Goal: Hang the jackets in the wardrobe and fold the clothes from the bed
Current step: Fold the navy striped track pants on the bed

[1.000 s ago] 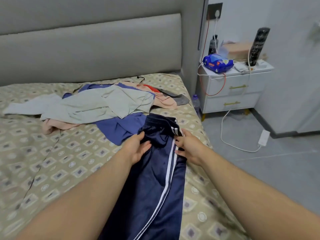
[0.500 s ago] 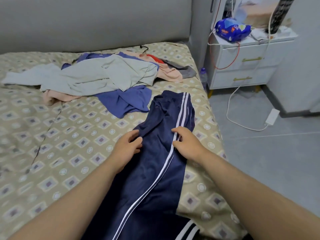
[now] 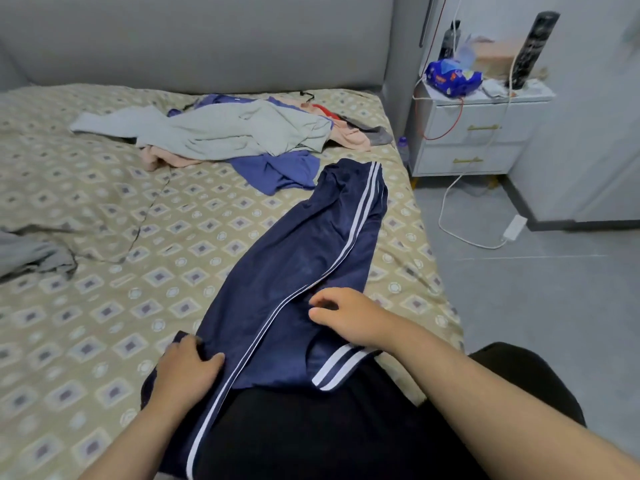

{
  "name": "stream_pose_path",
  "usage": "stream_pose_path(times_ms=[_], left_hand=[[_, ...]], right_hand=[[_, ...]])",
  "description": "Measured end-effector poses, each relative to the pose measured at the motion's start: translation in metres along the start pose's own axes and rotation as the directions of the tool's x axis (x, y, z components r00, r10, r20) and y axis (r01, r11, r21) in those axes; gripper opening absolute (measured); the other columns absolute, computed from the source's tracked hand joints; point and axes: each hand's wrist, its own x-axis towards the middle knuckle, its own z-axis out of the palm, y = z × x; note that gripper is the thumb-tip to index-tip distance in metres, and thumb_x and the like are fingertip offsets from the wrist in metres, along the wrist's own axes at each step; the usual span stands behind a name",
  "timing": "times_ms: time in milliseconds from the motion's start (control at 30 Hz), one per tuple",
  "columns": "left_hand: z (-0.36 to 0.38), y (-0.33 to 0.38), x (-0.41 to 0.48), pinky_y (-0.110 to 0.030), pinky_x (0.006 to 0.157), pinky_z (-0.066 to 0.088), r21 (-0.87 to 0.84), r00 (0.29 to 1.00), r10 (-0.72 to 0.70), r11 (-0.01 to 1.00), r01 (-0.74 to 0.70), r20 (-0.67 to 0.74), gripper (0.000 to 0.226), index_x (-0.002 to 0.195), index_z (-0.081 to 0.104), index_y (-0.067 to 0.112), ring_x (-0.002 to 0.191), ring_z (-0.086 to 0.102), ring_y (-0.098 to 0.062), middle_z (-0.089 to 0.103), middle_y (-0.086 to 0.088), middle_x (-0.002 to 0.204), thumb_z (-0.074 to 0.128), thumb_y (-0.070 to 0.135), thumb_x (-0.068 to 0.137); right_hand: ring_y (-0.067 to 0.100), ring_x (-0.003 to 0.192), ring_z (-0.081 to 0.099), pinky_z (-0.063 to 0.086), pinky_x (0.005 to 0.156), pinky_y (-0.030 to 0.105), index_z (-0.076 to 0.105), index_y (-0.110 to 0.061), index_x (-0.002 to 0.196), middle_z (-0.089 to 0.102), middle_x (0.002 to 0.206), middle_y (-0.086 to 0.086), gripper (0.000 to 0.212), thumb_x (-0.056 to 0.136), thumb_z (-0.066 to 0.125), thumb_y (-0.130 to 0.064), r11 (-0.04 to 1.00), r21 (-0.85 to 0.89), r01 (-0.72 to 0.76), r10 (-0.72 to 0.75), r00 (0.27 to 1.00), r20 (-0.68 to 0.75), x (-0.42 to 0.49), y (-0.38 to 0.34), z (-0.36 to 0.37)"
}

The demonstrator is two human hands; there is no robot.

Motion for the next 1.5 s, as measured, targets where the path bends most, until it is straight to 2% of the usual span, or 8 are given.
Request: stream_pose_path(times_ms=[267, 400, 567, 700, 900, 1100, 1333, 1500], left_hand=[[-0.003, -0.026, -0.037, -0.04, 0.077, 0.052, -0.399, 0.97, -0.119, 0.895, 0.198, 0.213, 0.029, 0.098, 0.064, -0.001, 0.081, 0.066, -0.031, 0.071, -0.017, 0.093, 0.073, 0.023, 0.084], [-0.029, -0.031, -0.047, -0.052, 0.099, 0.05, -0.622, 0.799, 0.069, 0.668, 0.408, 0.598, 0.044, 0.112, 0.07, -0.004, 0.101, 0.069, -0.04, 0.071, -0.024, 0.109, 0.08, 0.012, 0.072], [-0.052, -0.019, -0.055, -0.047, 0.084, 0.056, -0.825, 0.737, 0.377, 0.333, 0.458, 0.561, 0.083, 0.122, 0.063, -0.008, 0.098, 0.069, -0.039, 0.066, -0.027, 0.116, 0.097, 0.021, 0.051], [-0.075, 0.005, -0.053, -0.043, 0.118, 0.024, -0.905, 0.64, 0.68, 0.082, 0.417, 0.357, 0.054, 0.15, 0.021, -0.011, 0.14, 0.038, -0.034, 0.035, -0.026, 0.152, 0.015, 0.024, 0.109], [-0.125, 0.068, -0.087, -0.064, 0.118, 0.0, -0.953, 0.623, 0.746, 0.048, 0.301, 0.234, 0.051, 0.151, 0.015, -0.01, 0.141, 0.029, -0.049, 0.03, -0.038, 0.149, 0.024, 0.0, 0.102], [-0.157, 0.081, -0.092, -0.046, 0.123, 0.011, -0.96, 0.638, 0.761, -0.074, 0.27, 0.121, 0.049, 0.147, 0.024, -0.015, 0.144, 0.029, -0.042, 0.03, -0.035, 0.151, 0.022, 0.011, 0.105], [-0.088, 0.067, -0.09, -0.029, 0.087, 0.044, -0.801, 0.663, 0.654, 0.583, -0.135, 0.364, 0.054, 0.118, 0.072, 0.029, 0.108, 0.059, -0.021, 0.068, -0.009, 0.124, 0.07, 0.034, 0.064], [-0.053, 0.034, -0.109, -0.046, 0.103, 0.048, -0.737, 0.792, 0.447, 0.675, 0.007, 0.417, 0.041, 0.116, 0.069, 0.024, 0.102, 0.07, -0.015, 0.075, 0.005, 0.108, 0.065, 0.042, 0.079]], right_hand=[[0.006, 0.135, 0.041, 0.033, 0.104, 0.02, 0.029, -0.026, 0.154, 0.042, 0.148, -0.015, 0.098, 0.072, 0.075, -0.055, 0.997, -0.057, -0.055, 0.063, 0.986, 0.153, -0.064, 0.021, 0.007], [-0.008, 0.093, 0.058, 0.045, 0.08, 0.013, 0.057, -0.038, 0.117, 0.063, 0.102, -0.027, 0.056, 0.066, 0.08, -0.04, 0.998, 0.02, 0.062, -0.065, 0.985, 0.163, -0.073, 0.021, 0.009], [0.003, 0.079, 0.064, 0.049, 0.081, 0.031, 0.072, -0.019, 0.076, 0.071, 0.078, -0.017, 0.018, 0.091, 0.063, -0.017, 0.985, -0.078, 0.152, -0.165, 0.965, -0.203, -0.067, 0.018, 0.014], [0.004, 0.067, 0.051, 0.044, 0.072, 0.035, 0.057, -0.014, 0.065, 0.061, 0.063, -0.008, 0.033, 0.095, 0.059, -0.027, 0.98, 0.059, 0.19, -0.164, 0.937, -0.309, -0.066, -0.026, 0.008], [0.039, 0.109, 0.064, 0.05, 0.102, 0.046, 0.057, 0.012, 0.121, 0.065, 0.118, 0.03, 0.035, 0.1, 0.047, -0.013, 0.146, 0.979, -0.14, 0.102, 0.987, 0.126, -0.084, -0.075, -0.006], [0.026, 0.067, 0.067, 0.057, 0.064, 0.029, 0.066, 0.011, 0.096, 0.066, 0.082, 0.021, 0.019, 0.091, 0.05, 0.002, 0.117, 0.95, -0.289, 0.064, 0.957, 0.283, -0.125, -0.074, 0.029], [0.031, 0.094, 0.07, 0.056, 0.09, 0.041, 0.064, 0.004, 0.114, 0.072, 0.105, 0.021, 0.032, 0.09, 0.044, 0.01, 0.267, 0.946, -0.181, 0.24, 0.964, 0.117, -0.123, -0.049, 0.03], [0.034, 0.105, 0.065, 0.053, 0.098, 0.045, 0.06, -0.001, 0.119, 0.066, 0.119, 0.022, 0.04, 0.081, 0.05, 0.0, 0.167, 0.962, -0.216, 0.275, 0.947, 0.165, -0.123, -0.038, 0.032]])
